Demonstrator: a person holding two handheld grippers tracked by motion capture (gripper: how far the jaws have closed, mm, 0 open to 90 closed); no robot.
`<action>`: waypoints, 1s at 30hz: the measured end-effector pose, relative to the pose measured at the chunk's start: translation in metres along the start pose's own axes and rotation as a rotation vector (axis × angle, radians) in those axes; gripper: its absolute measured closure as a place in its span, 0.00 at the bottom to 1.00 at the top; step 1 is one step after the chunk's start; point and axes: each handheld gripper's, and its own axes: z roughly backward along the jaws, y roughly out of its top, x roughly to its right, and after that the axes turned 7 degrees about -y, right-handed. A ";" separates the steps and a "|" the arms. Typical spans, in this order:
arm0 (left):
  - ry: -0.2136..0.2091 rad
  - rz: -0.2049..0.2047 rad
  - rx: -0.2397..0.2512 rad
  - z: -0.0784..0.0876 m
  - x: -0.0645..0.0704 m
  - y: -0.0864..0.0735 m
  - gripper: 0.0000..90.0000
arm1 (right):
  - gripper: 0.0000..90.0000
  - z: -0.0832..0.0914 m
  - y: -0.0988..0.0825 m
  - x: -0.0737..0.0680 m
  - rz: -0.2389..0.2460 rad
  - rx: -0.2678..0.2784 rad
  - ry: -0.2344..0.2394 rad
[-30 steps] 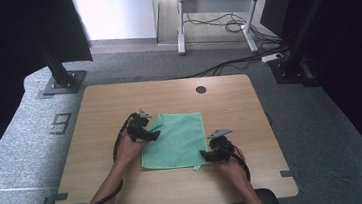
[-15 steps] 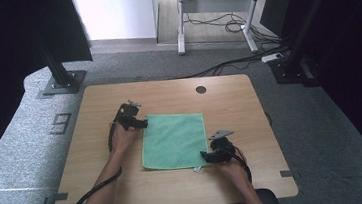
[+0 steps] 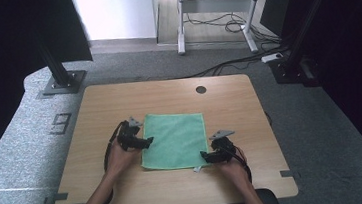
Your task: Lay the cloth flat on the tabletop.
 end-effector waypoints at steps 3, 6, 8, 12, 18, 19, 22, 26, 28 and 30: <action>-0.014 -0.008 -0.003 0.012 0.013 -0.020 0.17 | 0.28 -0.001 0.000 0.001 -0.002 0.001 -0.002; 0.002 -0.022 -0.029 0.016 0.020 -0.034 0.17 | 0.27 -0.001 0.000 0.001 -0.005 0.001 -0.004; 0.022 -0.031 -0.050 0.016 0.024 -0.040 0.17 | 0.27 -0.001 0.000 0.001 -0.006 0.002 -0.004; 0.016 -0.009 -0.045 0.016 0.026 -0.047 0.17 | 0.27 -0.001 -0.001 0.002 -0.007 0.004 -0.005; 0.029 -0.002 -0.031 0.018 0.028 -0.051 0.17 | 0.27 -0.001 -0.001 0.003 -0.009 0.003 -0.006; 0.029 -0.002 -0.031 0.018 0.028 -0.051 0.17 | 0.27 -0.001 -0.001 0.003 -0.009 0.002 -0.007; 0.021 0.005 -0.026 0.017 0.027 -0.051 0.17 | 0.27 -0.001 -0.001 0.003 -0.007 0.003 -0.006; 0.025 -0.029 0.000 0.028 0.029 -0.050 0.16 | 0.26 0.005 -0.001 0.009 -0.065 0.029 0.047; 0.022 -0.018 0.015 0.037 0.024 -0.053 0.16 | 0.25 0.014 -0.002 0.017 -0.080 0.060 0.033; 0.016 0.013 0.011 0.043 0.015 -0.060 0.14 | 0.24 0.022 -0.008 0.027 -0.080 0.056 -0.009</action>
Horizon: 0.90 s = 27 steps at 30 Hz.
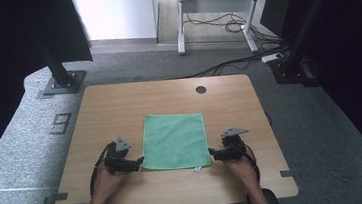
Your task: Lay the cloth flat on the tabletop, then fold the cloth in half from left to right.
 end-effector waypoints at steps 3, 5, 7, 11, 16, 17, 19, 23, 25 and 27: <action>0.042 0.003 -0.047 0.003 -0.011 -0.011 0.09 | 0.23 0.006 -0.016 0.017 -0.013 -0.027 -0.030; 0.074 -0.007 -0.070 0.001 -0.013 -0.015 0.07 | 0.19 0.007 -0.023 0.022 0.007 -0.042 -0.051; 0.021 -0.004 -0.056 -0.001 -0.017 -0.017 0.03 | 0.15 0.007 -0.029 0.025 0.022 -0.053 -0.060; -0.039 0.007 -0.037 -0.005 -0.021 -0.019 0.00 | 0.08 0.003 -0.033 0.026 0.005 -0.010 -0.063; -0.041 0.006 -0.037 -0.005 -0.022 -0.019 0.00 | 0.03 0.000 -0.033 0.023 0.006 -0.010 -0.064; -0.041 0.005 -0.037 -0.005 -0.022 -0.019 0.00 | 0.02 0.000 -0.033 0.023 0.007 -0.012 -0.065; -0.042 0.004 -0.037 -0.005 -0.022 -0.019 0.00 | 0.00 0.000 -0.032 0.022 0.010 -0.018 -0.063; -0.040 0.005 -0.037 -0.006 -0.022 -0.019 0.00 | 0.00 -0.001 -0.032 0.022 0.010 -0.023 -0.064; -0.041 0.005 -0.036 -0.006 -0.022 -0.018 0.00 | 0.00 -0.001 -0.032 0.022 0.010 -0.023 -0.064; -0.041 0.005 -0.037 -0.006 -0.022 -0.018 0.00 | 0.00 -0.001 -0.032 0.022 0.010 -0.023 -0.064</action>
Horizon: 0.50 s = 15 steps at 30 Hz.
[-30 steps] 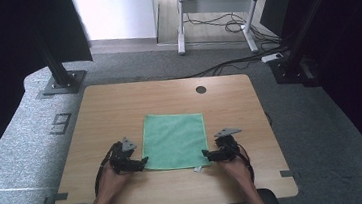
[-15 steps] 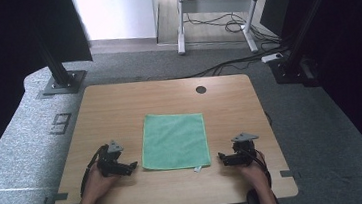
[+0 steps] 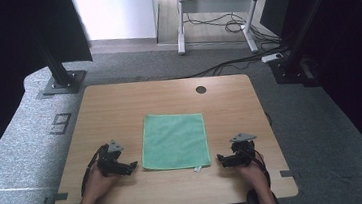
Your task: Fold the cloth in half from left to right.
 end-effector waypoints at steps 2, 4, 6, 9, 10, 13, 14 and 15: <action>-0.001 0.000 0.000 0.000 0.000 0.000 0.00 | 0.00 0.000 0.000 0.000 0.000 0.000 0.000; -0.001 0.002 -0.006 0.000 0.000 0.001 0.00 | 0.00 0.000 0.000 0.000 0.000 0.000 0.000; 0.005 0.012 -0.017 -0.001 0.000 0.004 0.00 | 0.00 0.000 0.000 0.000 0.003 0.000 0.004; -0.008 0.021 -0.024 -0.003 -0.001 0.008 0.00 | 0.00 -0.001 0.001 0.000 -0.001 -0.004 -0.002; -0.015 0.026 -0.020 -0.004 -0.001 0.010 0.00 | 0.00 -0.001 0.001 -0.001 -0.003 -0.006 -0.003; -0.010 0.025 0.005 -0.005 -0.001 0.017 0.00 | 0.00 -0.001 0.002 -0.002 0.005 -0.003 0.018; -0.009 0.021 0.015 -0.006 0.000 0.020 0.00 | 0.00 -0.001 0.003 -0.004 0.007 -0.003 0.029; -0.010 0.018 0.026 -0.007 0.000 0.024 0.00 | 0.00 -0.001 0.004 -0.006 0.012 -0.003 0.032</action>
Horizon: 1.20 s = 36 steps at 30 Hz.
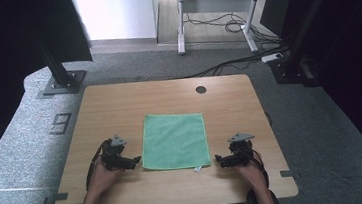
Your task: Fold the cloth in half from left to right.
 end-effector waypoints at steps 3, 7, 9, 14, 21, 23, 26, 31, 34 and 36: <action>-0.003 -0.009 0.026 -0.006 0.002 0.010 0.00 | 0.00 0.000 0.004 -0.007 -0.006 0.007 0.007; 0.006 -0.027 0.037 -0.014 0.004 0.018 0.00 | 0.00 -0.001 0.011 -0.019 0.001 0.014 0.012; 0.007 -0.029 0.037 -0.019 0.004 0.021 0.00 | 0.00 -0.001 0.015 -0.024 -0.001 0.018 0.017; 0.014 -0.041 0.018 -0.026 0.006 0.021 0.00 | 0.00 -0.005 0.021 -0.034 -0.016 0.026 0.029; 0.034 -0.049 -0.015 -0.031 0.008 0.018 0.00 | 0.00 -0.010 0.020 -0.039 -0.012 0.002 0.029; 0.038 -0.038 -0.015 -0.031 0.009 0.018 0.00 | 0.00 -0.012 0.020 -0.040 -0.003 -0.006 0.020; 0.047 -0.028 -0.013 -0.030 0.010 0.017 0.01 | 0.00 -0.014 0.019 -0.043 0.024 -0.024 0.004; 0.050 -0.019 -0.016 -0.027 0.019 0.013 0.04 | 0.00 -0.013 0.019 -0.041 0.033 -0.030 -0.008; 0.045 -0.031 -0.020 -0.026 0.025 0.012 0.04 | 0.00 -0.012 0.018 -0.038 0.028 -0.030 -0.014; 0.032 -0.036 -0.025 -0.026 0.032 0.011 0.04 | 0.00 -0.010 0.017 -0.034 0.020 -0.029 -0.031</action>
